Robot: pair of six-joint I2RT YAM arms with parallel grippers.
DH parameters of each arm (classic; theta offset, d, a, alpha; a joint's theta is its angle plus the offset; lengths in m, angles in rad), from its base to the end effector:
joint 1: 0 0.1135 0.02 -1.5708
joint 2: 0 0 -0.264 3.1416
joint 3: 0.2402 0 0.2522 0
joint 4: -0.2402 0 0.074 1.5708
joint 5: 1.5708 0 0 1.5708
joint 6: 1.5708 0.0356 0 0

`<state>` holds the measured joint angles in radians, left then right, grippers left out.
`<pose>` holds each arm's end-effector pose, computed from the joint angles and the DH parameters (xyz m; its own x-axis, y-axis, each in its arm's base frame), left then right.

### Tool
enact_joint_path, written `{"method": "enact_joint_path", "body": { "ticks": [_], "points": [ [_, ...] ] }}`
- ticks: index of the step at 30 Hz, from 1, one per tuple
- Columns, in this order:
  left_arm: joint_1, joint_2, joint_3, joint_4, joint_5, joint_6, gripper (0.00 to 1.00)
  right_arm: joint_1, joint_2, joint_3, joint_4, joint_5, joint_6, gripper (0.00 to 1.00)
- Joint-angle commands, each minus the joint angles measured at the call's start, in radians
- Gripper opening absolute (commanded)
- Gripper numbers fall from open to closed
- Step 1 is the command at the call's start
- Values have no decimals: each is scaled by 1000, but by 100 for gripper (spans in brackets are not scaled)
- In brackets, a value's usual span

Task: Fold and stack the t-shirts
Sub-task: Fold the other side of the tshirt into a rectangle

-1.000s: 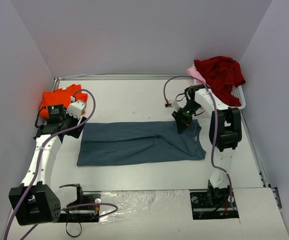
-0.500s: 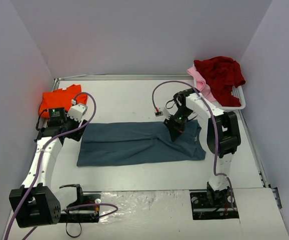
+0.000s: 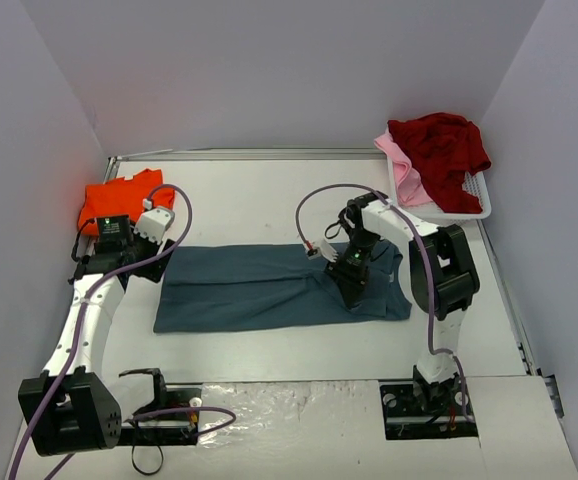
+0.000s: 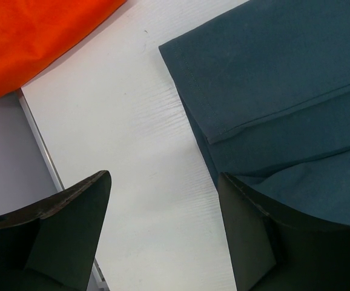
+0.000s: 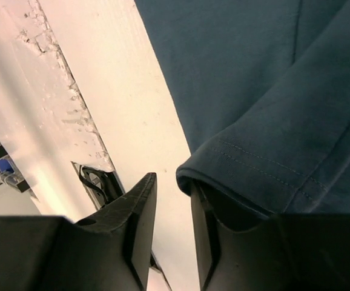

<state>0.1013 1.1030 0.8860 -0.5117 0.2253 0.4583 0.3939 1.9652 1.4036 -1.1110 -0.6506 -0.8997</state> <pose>0.2338 0.0158 0.2826 -0.5644 0.3761 -0.7349 0.3534 0.9146 0.1967 0.3152 0.1544 0.1758 -0.3766 -0.8314 -0.4087 -0.8740 0.1726 0.4543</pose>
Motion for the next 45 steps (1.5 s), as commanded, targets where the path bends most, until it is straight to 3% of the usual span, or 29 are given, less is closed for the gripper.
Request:
{"method": "enact_joint_path", "body": {
  "ticks": [1, 20, 38, 42, 44, 45],
  "points": [
    [3, -17, -4, 13, 17, -21, 70, 10, -55, -11, -73, -4, -24, 28],
    [3, -37, -12, 1, 5, -38, 70, 131, -15, -46, -73, -47, -30, 41],
    [-6, -61, 36, -56, 22, -24, 70, 171, -210, 14, -72, -14, 74, 45],
    [-9, -55, 57, -74, 49, -15, 71, 129, -275, 43, 37, 80, 188, 49],
    [-18, -43, 64, -86, 80, -10, 69, 105, -311, 52, 117, 147, 249, 45],
    [-21, -39, 76, -88, 88, -15, 65, 70, -321, 52, 157, 188, 289, 34]
  ]
}}
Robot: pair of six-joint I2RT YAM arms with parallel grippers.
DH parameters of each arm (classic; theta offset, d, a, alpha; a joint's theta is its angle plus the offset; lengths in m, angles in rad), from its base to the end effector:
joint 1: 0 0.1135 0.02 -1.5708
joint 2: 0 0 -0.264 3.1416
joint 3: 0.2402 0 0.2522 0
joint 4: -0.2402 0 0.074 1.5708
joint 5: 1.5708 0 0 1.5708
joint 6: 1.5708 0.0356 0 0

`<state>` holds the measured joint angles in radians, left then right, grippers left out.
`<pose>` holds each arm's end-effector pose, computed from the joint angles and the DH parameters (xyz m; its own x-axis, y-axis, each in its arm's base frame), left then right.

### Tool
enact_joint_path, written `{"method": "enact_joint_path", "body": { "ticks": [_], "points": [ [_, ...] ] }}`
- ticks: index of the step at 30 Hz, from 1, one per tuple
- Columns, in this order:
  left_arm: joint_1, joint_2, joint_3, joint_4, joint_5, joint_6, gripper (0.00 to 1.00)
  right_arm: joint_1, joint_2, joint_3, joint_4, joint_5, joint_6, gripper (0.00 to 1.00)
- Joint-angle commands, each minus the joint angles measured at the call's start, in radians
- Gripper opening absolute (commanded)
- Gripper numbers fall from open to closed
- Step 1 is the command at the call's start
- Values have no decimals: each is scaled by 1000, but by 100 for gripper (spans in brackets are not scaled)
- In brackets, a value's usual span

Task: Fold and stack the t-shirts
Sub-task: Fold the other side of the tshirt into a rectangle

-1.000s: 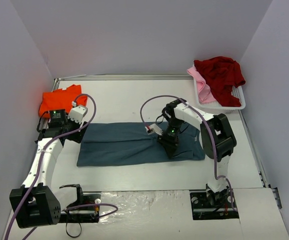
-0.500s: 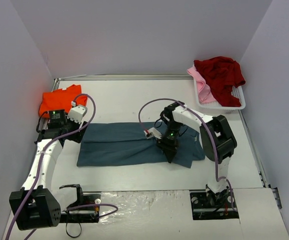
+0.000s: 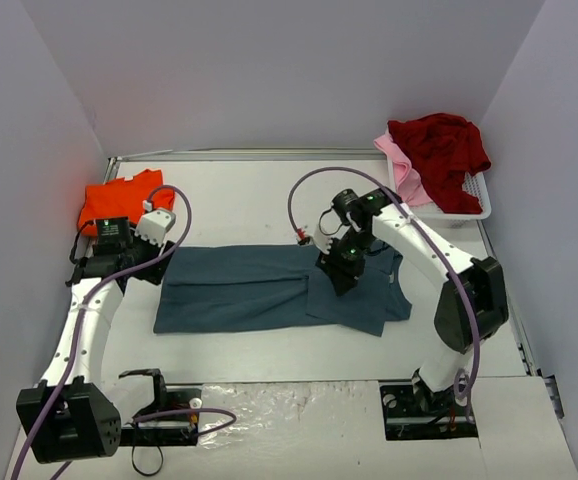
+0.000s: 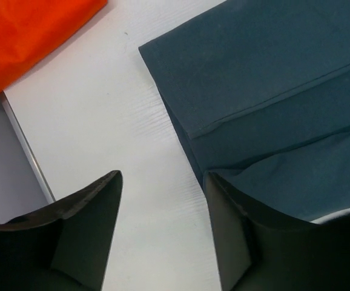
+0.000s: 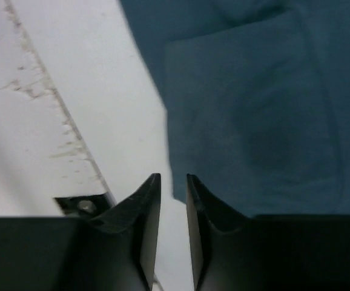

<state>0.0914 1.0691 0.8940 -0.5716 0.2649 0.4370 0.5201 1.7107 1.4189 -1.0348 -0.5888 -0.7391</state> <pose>0.2241 0.0112 0.2878 -0.5691 0.3580 -0.7402 0.3798 0.9129 0.1495 0.2798 0.1830 0.2614 -0.2654 -0.7976 -0.5417 -0.9588 0.1592 0.2354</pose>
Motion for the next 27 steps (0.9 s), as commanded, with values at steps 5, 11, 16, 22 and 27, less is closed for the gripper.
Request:
{"method": "enact_joint_path", "body": {
  "ticks": [5, 11, 16, 22, 27],
  "points": [
    [-24, 18, 126, -50, 106, -14, 11, -209, -126, 37, 168, 187, 184, 0],
    [-32, 9, 201, -42, 47, -101, 22, -299, -266, -83, 243, 176, 182, 52],
    [-35, -47, 154, 21, 25, -187, 77, -396, -359, -136, 246, 86, 139, 80],
    [-32, -113, 62, 70, 22, -196, 95, -445, -488, -251, 326, 20, 107, 100],
    [-5, -147, 5, 98, -18, -179, 94, -560, -536, -333, 470, -36, 161, 100]
  ]
}}
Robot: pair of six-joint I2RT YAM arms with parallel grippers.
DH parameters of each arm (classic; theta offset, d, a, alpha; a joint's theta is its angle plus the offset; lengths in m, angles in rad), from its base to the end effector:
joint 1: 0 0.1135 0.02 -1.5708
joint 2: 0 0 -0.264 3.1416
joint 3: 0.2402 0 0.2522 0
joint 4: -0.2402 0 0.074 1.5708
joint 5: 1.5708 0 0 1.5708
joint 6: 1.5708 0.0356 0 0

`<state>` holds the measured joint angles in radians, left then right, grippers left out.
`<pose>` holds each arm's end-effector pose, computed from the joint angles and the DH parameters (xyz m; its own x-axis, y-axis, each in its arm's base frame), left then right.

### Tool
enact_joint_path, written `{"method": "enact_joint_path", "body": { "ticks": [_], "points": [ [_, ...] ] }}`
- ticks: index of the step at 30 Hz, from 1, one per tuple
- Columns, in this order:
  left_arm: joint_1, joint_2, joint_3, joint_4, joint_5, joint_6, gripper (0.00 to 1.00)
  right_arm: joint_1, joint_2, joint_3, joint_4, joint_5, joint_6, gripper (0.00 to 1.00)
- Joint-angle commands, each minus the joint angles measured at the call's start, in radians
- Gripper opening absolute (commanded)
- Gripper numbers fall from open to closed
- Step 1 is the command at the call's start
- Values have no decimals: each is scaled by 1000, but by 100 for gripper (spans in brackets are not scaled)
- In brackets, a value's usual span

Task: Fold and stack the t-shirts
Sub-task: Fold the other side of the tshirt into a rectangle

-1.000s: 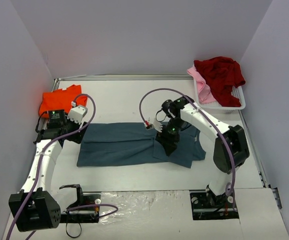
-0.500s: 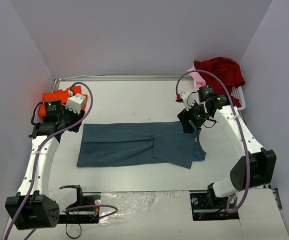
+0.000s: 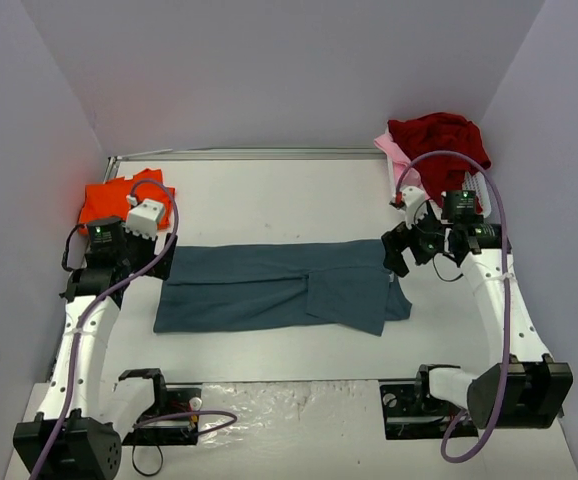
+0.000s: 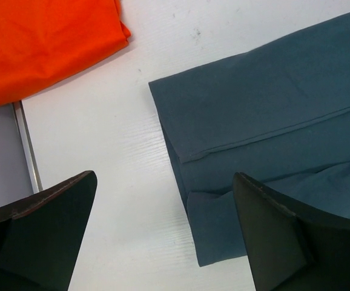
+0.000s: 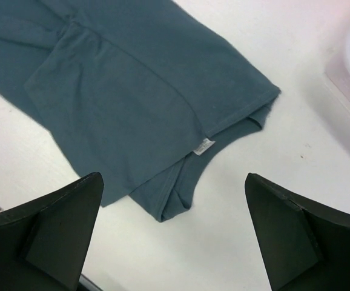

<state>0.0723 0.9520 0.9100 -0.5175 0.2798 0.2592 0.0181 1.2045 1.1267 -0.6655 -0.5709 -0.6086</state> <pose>0.2060 0.0051 0.3208 -0.4696 0.2130 -0.8568 0.2942 0.9527 0.0756 0.2505 0.0238 0.3304 -0.3190 -0.4869 -0.8131 -0.7257 0.6773 -0.1209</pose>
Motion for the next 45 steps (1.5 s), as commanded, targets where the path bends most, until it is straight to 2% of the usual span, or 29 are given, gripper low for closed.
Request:
{"method": "enact_joint_path", "body": {
  "ticks": [1, 2, 8, 10, 17, 20, 23, 27, 32, 38, 45],
  "points": [
    [14, -36, -19, 47, -43, 2, 94, -61, -43, -47, 131, -15, 70, 100],
    [15, -36, -25, 50, -51, -1, 94, -66, -57, -54, 167, 58, 108, 100],
    [15, 37, -14, 51, -93, -20, 94, -89, -160, -154, 312, 104, 235, 100],
    [14, 54, -13, 37, -45, -3, 94, -92, -163, -192, 385, 247, 309, 100],
    [20, -18, -89, 103, -73, -21, 94, -102, -243, -238, 483, 390, 388, 100],
    [23, -70, -134, 145, -114, -21, 94, -103, -258, -283, 530, 359, 366, 100],
    [30, -90, -146, 154, -84, -37, 94, -101, -226, -289, 541, 371, 349, 100],
    [37, -65, -138, 128, -15, -37, 94, -99, -171, -280, 524, 394, 356, 100],
    [40, -41, -131, 122, -21, -35, 94, -99, -140, -252, 489, 407, 336, 100],
    [41, -27, -134, 119, -1, -34, 94, -101, -117, -242, 449, 370, 308, 100],
    [43, 1, -117, 102, 2, -29, 94, -84, -88, -220, 363, 252, 238, 100]
  ]
}}
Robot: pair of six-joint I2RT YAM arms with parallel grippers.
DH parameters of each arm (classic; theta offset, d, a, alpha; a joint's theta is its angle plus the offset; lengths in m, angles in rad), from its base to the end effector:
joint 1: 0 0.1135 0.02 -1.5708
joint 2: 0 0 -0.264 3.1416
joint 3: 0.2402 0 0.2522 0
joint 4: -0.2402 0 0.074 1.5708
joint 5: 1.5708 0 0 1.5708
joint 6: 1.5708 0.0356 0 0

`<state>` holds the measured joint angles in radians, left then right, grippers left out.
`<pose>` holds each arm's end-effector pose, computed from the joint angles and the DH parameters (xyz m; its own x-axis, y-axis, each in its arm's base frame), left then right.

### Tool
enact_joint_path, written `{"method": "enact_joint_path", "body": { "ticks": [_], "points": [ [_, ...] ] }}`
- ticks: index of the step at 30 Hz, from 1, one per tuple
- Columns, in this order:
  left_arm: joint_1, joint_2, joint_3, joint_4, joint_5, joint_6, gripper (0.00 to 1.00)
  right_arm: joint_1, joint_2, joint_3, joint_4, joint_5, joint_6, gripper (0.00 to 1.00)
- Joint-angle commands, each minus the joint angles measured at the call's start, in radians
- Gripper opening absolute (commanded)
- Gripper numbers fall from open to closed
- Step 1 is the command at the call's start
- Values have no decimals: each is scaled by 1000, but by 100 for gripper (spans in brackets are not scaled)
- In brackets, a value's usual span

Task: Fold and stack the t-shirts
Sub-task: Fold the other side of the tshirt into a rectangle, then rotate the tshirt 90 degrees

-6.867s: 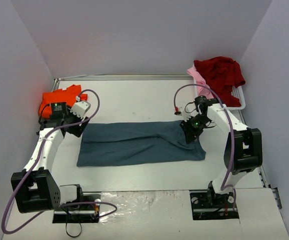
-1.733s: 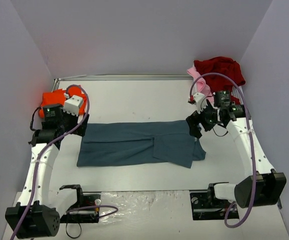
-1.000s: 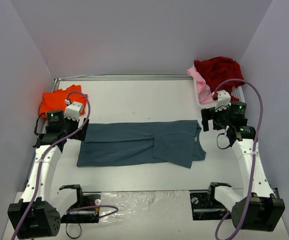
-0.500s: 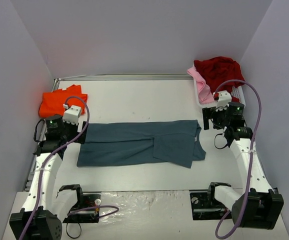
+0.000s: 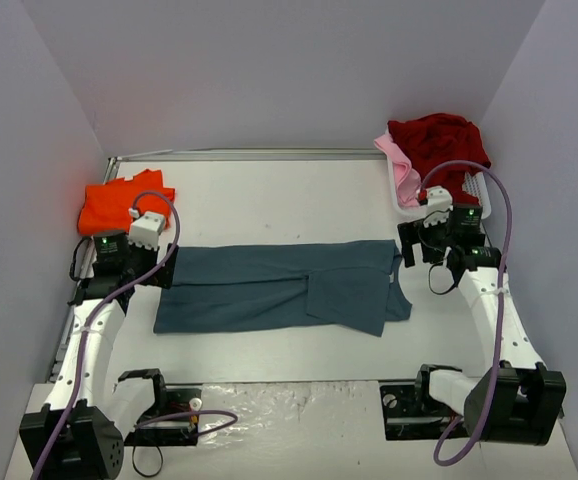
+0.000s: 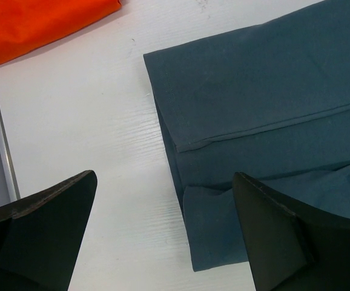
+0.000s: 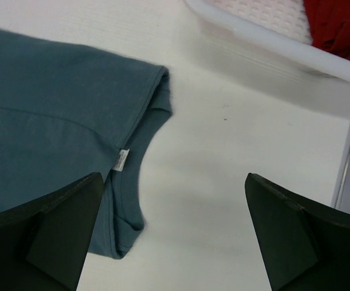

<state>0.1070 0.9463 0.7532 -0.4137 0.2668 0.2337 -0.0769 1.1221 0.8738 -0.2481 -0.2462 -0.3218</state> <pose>0.2064 0.0127 0.2778 -0.5256 0.1682 -0.8340 0.2406 0.9696 0.0440 0.2530 -0.0108 0.2976 -0.4065 -0.2763 -0.8709 -0.2822 0.9445 -0.1680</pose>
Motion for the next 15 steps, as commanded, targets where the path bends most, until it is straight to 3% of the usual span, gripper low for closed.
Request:
{"method": "enact_joint_path", "body": {
  "ticks": [1, 5, 10, 15],
  "points": [
    [8, 9, 38, -5, 17, -4, 94, 15, -5, 36, -74, -124, -57, 100],
    [8, 23, 46, -11, 15, 0, 94, 34, 27, 44, -97, -192, -74, 100],
    [11, 32, 52, -19, 14, 3, 94, 74, 152, 76, -114, -156, -71, 100],
    [14, 34, 54, -20, 11, 3, 94, 190, 281, 116, -137, -114, -69, 100]
  ]
}}
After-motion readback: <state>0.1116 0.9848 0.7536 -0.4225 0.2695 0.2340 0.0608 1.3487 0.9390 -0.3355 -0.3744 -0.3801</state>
